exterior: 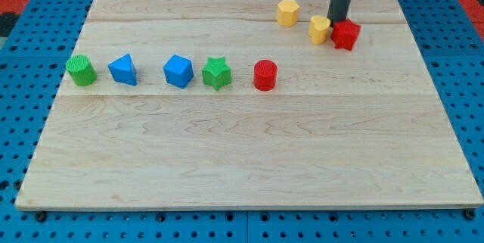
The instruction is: Move the red star to the right of the red circle
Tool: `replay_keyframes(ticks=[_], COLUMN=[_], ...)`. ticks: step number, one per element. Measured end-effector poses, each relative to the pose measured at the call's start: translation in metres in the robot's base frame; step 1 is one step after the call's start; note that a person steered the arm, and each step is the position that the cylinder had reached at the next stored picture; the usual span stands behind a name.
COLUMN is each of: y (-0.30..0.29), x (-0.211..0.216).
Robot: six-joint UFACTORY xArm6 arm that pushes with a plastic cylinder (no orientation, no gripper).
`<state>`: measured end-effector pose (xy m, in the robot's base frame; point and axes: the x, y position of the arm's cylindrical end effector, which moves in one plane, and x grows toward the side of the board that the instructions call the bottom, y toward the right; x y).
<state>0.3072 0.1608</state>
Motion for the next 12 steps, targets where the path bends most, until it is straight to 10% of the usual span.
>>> replay_keyframes(ticks=[7,12], y=[0.087,-0.039], x=[0.092,0.129])
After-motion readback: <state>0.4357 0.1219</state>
